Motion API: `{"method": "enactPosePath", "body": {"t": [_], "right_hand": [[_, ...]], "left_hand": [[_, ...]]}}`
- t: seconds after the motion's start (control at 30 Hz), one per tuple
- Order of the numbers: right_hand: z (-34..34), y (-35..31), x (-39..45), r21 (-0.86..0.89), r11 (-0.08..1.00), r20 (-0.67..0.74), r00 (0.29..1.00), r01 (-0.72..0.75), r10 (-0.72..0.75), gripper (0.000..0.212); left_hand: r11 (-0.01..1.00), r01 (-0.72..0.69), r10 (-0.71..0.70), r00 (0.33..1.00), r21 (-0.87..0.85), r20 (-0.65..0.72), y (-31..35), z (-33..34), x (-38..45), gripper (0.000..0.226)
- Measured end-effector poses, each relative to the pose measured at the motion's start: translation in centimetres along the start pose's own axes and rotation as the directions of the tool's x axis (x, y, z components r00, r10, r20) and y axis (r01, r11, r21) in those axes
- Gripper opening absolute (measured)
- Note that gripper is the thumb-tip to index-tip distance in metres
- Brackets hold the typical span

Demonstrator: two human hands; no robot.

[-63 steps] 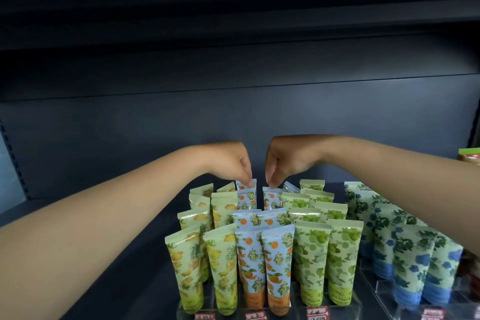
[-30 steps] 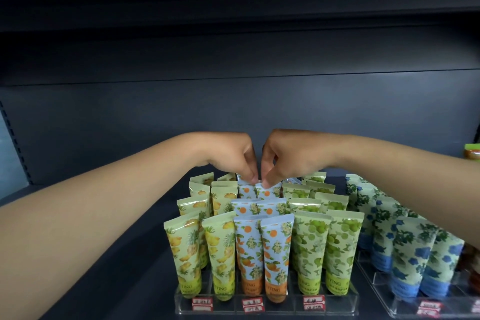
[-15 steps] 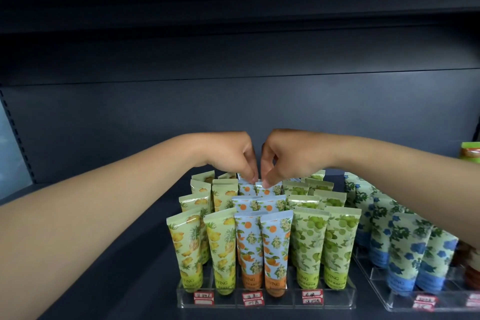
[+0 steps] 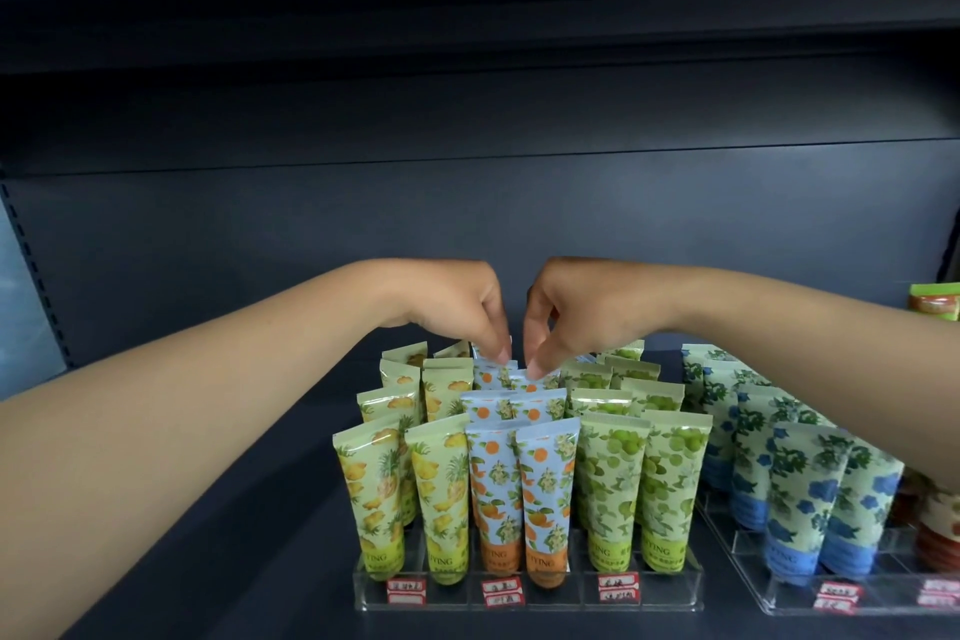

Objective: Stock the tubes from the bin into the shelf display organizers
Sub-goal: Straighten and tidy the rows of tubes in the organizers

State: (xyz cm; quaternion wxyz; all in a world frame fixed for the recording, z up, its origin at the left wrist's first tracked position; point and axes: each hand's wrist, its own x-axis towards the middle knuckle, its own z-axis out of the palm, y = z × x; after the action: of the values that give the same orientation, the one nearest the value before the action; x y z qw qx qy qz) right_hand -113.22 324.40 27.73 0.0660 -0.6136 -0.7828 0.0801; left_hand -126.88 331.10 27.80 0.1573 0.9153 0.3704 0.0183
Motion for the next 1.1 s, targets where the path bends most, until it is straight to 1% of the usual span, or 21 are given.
{"method": "enactPosePath", "body": {"t": [0.1, 0.23, 0.3, 0.43, 0.6, 0.83, 0.93, 1.1], "right_hand": [[-0.7, 0.2, -0.1, 0.009, 1.000, -0.041, 0.999, -0.007, 0.007, 0.013], [-1.6, 1.2, -0.2, 0.085, 0.995, -0.091, 0.994, -0.055, 0.063, 0.007], [-1.5, 1.5, -0.3, 0.117, 0.991, -0.068, 0.995, -0.070, 0.079, 0.008], [-1.0, 1.3, -0.5, 0.144, 0.988, -0.054, 0.997, -0.055, 0.063, 0.008], [-0.9, 0.9, -0.5, 0.131, 0.991, -0.056, 0.998, -0.032, 0.040, 0.009], [-0.2, 0.9, -0.1, 0.116, 0.993, 0.006, 1.000, 0.002, -0.003, 0.008], [-0.2, 0.8, 0.0, 0.109, 0.994, 0.016, 1.000, 0.020, -0.022, 0.008], [-0.3, 0.9, 0.1, 0.102, 0.995, 0.039, 0.999, 0.025, -0.029, 0.007]], "left_hand": [[1.000, 0.014, -0.014, 1.000, -0.022, -0.003, 0.0, -0.2, -0.1, 0.012], [0.999, 0.015, -0.014, 1.000, -0.029, 0.016, 0.0, -0.2, -0.1, 0.011], [1.000, 0.013, -0.012, 1.000, -0.023, 0.022, 0.0, -0.1, -0.1, 0.012], [1.000, 0.014, -0.014, 1.000, -0.016, 0.020, -0.1, 0.2, 0.1, 0.015], [1.000, 0.022, -0.022, 1.000, -0.015, 0.018, -0.6, 0.5, 0.6, 0.017], [0.999, 0.022, -0.022, 1.000, -0.032, 0.004, -1.4, 0.1, 1.0, 0.018], [1.000, 0.015, -0.015, 0.999, 0.009, -0.028, -1.8, -0.1, 1.4, 0.019], [0.983, 0.026, -0.024, 1.000, 0.183, -0.015, -1.9, -0.1, 2.1, 0.024]]}}
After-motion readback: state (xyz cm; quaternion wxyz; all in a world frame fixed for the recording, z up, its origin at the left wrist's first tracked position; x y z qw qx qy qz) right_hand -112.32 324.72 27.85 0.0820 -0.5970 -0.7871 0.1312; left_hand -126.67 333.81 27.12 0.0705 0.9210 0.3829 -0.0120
